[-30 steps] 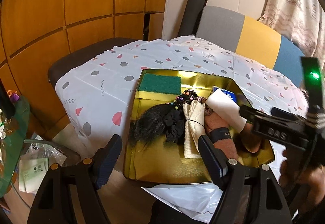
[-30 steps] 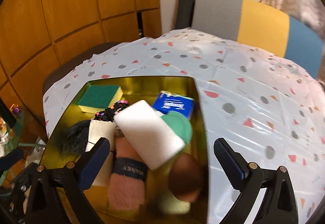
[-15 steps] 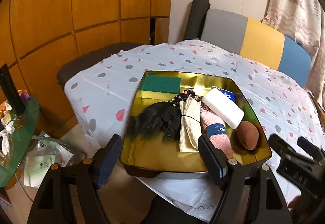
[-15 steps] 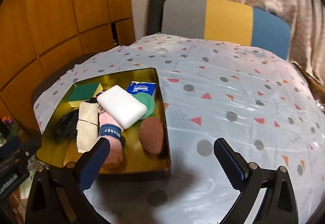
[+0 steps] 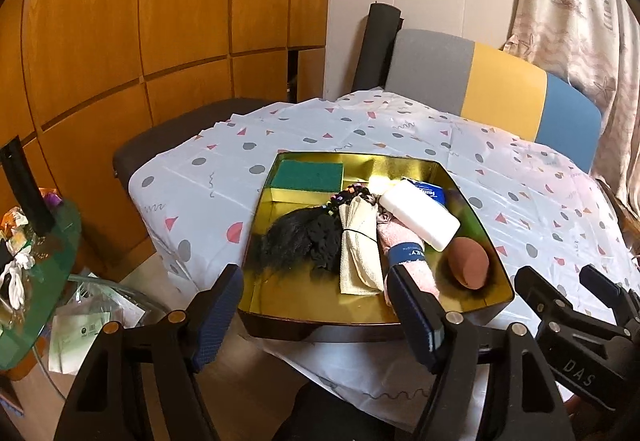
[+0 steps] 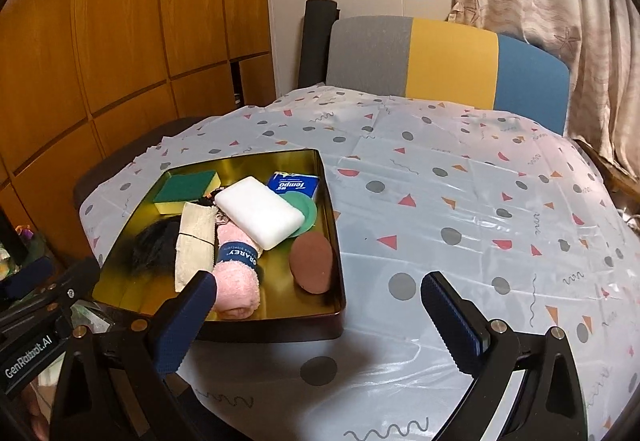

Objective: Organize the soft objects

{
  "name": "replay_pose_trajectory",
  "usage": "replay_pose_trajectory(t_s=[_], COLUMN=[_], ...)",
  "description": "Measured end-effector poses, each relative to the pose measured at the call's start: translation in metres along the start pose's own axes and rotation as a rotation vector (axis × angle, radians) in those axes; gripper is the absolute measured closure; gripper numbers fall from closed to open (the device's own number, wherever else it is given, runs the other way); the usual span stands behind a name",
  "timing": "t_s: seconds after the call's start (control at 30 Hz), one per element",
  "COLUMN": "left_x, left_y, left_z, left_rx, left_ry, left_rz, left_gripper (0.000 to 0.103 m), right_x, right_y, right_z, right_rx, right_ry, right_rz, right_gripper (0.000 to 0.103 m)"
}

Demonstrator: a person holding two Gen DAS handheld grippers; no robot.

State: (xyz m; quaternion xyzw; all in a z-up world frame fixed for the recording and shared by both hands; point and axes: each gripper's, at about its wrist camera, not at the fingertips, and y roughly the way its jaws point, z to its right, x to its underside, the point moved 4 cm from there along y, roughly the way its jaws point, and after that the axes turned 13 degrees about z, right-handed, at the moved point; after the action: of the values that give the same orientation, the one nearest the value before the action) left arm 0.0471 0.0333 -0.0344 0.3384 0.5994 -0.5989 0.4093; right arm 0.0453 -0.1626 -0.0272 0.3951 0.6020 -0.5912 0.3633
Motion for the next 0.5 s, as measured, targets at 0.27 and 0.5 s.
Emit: replay_pose_trajectory(t_s=[0.27, 0.5], left_x=[0.002, 0.004], left_y=[0.002, 0.006], left_z=[-0.006, -0.007], left_rx=[-0.021, -0.021], left_ry=[-0.006, -0.003], left_rz=[-0.001, -0.017], left_gripper=[0.028, 0.028], right_x=[0.001, 0.006], right_y=[0.001, 0.009], right_z=[-0.007, -0.011], right_rx=[0.003, -0.004], right_ry=[-0.016, -0.03], right_rz=[-0.006, -0.028], right_gripper=[0.0, 0.0])
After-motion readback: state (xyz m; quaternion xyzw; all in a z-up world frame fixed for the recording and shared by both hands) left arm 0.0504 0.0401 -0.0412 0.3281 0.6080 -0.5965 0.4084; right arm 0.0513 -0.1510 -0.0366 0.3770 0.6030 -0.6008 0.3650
